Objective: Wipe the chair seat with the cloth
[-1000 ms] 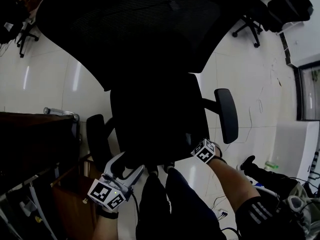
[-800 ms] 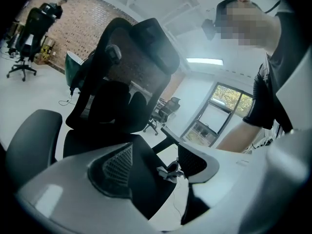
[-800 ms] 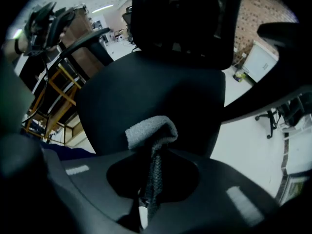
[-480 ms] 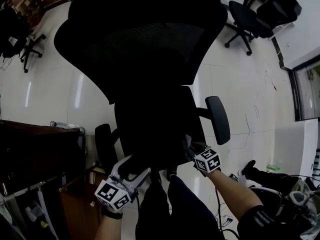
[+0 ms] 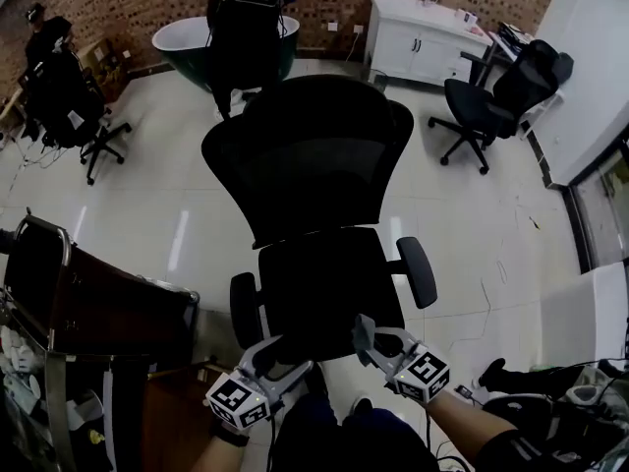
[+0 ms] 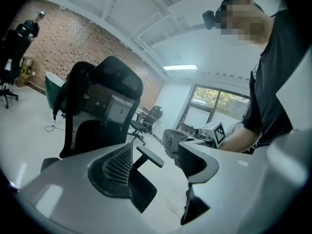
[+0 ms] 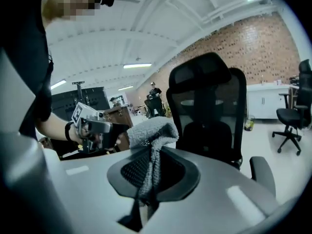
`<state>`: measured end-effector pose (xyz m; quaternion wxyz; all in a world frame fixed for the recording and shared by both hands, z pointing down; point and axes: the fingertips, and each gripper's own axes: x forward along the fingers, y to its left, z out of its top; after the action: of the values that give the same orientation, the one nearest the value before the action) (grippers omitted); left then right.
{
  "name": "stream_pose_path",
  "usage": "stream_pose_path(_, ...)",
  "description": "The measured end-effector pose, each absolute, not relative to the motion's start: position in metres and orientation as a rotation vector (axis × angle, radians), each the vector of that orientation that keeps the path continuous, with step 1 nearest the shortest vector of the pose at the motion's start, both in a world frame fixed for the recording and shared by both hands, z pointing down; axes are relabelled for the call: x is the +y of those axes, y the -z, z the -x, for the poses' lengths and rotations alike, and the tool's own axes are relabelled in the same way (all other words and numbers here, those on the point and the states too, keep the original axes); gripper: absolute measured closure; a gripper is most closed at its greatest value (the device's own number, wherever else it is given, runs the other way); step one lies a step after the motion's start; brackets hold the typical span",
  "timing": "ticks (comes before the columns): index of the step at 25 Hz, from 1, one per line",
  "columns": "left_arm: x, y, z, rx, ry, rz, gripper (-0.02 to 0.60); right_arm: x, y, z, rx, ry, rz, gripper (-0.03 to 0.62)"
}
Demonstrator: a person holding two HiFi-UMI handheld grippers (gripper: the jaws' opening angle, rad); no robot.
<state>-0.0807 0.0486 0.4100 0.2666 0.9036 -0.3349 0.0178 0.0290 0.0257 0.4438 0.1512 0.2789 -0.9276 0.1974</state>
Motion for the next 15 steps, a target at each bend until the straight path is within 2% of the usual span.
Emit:
stream_pose_path(7,0.139,-0.352,0.038,-0.928,-0.047,-2.539,0.267,0.126,-0.361,-0.051,-2.840,-0.422,-0.712,0.563)
stream_pose_path(15,0.267,-0.299,-0.026,-1.066,-0.005,-2.578,0.267,0.230,-0.295,-0.132,-2.954,-0.344,-0.730,0.563)
